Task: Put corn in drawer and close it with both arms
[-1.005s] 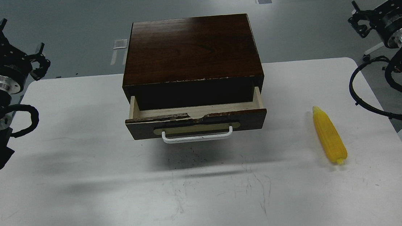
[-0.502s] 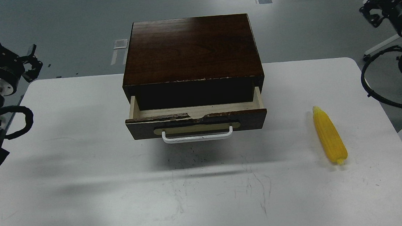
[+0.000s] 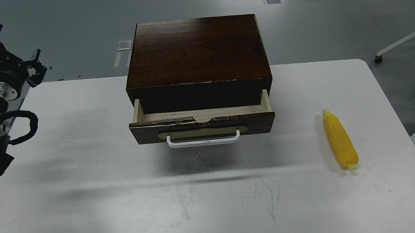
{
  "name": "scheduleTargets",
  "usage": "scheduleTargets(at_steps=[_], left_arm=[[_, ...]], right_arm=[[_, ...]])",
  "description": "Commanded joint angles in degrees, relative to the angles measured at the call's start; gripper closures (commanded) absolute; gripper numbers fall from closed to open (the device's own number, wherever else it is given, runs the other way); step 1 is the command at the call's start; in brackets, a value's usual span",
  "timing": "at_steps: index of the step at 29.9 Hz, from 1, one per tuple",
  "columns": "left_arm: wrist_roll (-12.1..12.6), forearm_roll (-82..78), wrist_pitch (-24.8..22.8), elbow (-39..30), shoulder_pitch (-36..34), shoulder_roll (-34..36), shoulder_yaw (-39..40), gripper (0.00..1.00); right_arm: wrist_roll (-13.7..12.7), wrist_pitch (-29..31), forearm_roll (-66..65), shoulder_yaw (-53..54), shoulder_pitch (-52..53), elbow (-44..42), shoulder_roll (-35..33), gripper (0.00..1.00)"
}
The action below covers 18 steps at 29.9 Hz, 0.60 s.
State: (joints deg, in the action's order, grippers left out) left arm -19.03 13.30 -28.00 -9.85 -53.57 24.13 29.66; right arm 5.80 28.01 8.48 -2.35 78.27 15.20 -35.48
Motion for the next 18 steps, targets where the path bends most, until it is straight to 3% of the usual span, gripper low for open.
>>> scheduleTargets(at_steps=[1,8,18], left_arm=[[0.3,0.0,0.0,0.0,-0.4,0.5,0.0,0.02],[0.6,0.0,0.0,-0.1,-0.7,0.2,0.0,0.02],[0.3,0.1,0.0,-0.1,-0.3,0.1,0.0,0.02]], right_arm=[[0.0,0.0,-9.3,-5.8,2.7,0.1,0.1,0.0],[0.3,0.0,-21.8,-10.6,2.8,3.2,0.0,0.0],[0.4,0.0,-46.1,-10.8,1.7,31.8,-9.9,0.0]])
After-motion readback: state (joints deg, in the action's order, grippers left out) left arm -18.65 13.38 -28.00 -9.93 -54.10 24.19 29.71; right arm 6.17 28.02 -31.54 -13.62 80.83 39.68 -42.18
